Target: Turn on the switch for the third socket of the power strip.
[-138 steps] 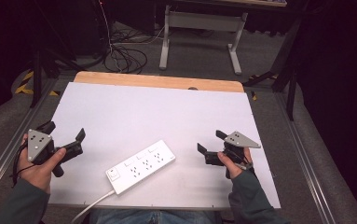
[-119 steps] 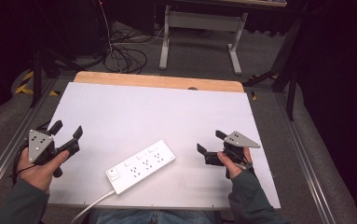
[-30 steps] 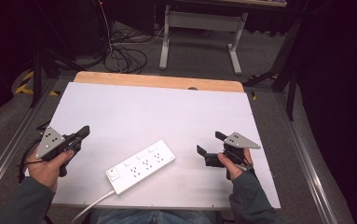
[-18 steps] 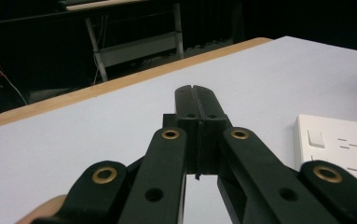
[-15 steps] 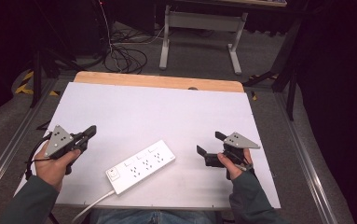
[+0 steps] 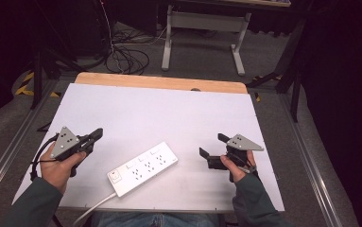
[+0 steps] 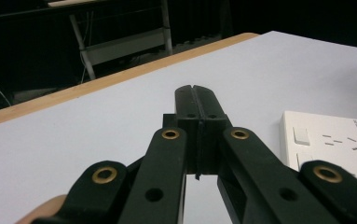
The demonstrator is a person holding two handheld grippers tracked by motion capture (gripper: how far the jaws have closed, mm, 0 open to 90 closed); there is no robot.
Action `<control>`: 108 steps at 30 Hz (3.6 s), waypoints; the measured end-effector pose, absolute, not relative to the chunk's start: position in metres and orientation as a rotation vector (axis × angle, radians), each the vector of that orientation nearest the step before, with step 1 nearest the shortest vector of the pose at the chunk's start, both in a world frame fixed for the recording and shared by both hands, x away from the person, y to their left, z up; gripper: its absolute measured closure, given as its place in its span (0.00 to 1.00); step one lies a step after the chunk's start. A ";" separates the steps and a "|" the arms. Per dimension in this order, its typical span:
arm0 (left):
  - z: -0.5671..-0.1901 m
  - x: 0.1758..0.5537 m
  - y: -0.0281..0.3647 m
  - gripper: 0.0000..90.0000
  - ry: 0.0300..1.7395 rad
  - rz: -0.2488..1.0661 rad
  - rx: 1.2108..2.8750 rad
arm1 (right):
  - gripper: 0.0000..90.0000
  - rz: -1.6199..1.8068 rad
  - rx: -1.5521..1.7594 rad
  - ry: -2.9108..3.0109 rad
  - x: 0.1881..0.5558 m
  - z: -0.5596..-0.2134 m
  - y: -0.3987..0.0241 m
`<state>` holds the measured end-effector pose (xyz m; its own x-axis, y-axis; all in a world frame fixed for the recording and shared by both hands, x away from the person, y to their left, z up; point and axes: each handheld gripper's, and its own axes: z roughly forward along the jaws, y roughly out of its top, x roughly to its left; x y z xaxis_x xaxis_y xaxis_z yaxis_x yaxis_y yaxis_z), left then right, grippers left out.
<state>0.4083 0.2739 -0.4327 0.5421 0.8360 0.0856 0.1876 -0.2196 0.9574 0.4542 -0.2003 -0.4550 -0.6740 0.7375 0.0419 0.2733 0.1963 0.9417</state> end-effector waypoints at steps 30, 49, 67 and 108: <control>-0.438 0.421 0.248 1.00 0.830 0.725 1.779 | 0.07 1.480 0.944 2.060 0.454 -0.455 -0.200; -0.441 0.427 0.233 1.00 0.788 0.684 1.840 | 0.07 1.477 0.942 2.064 0.454 -0.456 -0.200; -0.441 0.432 0.223 1.00 0.770 0.676 1.860 | 0.07 1.467 0.929 2.075 0.454 -0.457 -0.200; -0.441 0.438 0.187 1.00 0.640 0.639 1.975 | 0.07 1.465 0.928 2.081 0.454 -0.458 -0.199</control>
